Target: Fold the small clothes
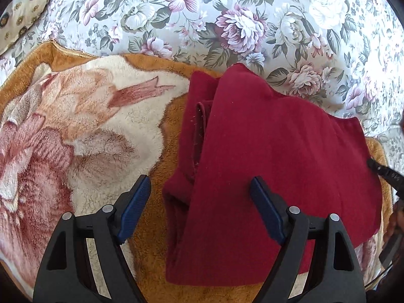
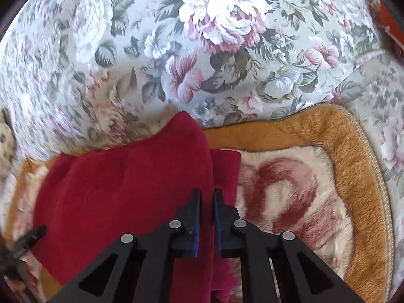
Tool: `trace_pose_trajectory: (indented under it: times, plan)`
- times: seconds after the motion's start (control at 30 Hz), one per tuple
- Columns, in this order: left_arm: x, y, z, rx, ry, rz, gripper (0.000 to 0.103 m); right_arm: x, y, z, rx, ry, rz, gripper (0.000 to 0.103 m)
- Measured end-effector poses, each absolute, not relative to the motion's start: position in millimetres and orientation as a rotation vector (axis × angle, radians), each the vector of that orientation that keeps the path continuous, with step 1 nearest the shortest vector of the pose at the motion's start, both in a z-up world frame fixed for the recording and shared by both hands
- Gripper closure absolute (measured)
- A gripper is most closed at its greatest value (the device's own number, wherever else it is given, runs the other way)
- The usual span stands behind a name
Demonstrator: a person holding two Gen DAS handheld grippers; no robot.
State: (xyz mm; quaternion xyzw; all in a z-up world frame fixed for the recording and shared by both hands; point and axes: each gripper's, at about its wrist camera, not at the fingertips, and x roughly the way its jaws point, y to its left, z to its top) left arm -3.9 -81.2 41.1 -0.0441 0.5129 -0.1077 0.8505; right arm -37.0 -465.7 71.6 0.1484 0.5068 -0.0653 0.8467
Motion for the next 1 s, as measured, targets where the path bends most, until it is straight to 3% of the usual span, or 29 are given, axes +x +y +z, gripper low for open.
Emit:
trace_pose_trajectory:
  times: [0.1,0.47,0.7,1.0]
  plan:
    - [-3,-83,39,-0.087,1.078,-0.225,0.021,-33,-465,61,0.292,1.092,-0.151,0.094]
    - [-7,-80,40,-0.083,1.06,-0.222,0.021,-18,-403,117,0.358,1.004,0.032,0.088]
    - [-12,-63,40,-0.107,1.072,-0.209,0.021,38,-305,95,0.378,1.113,0.267,0.079]
    - [-18,-41,25,-0.171,1.116,-0.224,0.021,113,-189,65,0.162,1.173,0.306,0.079]
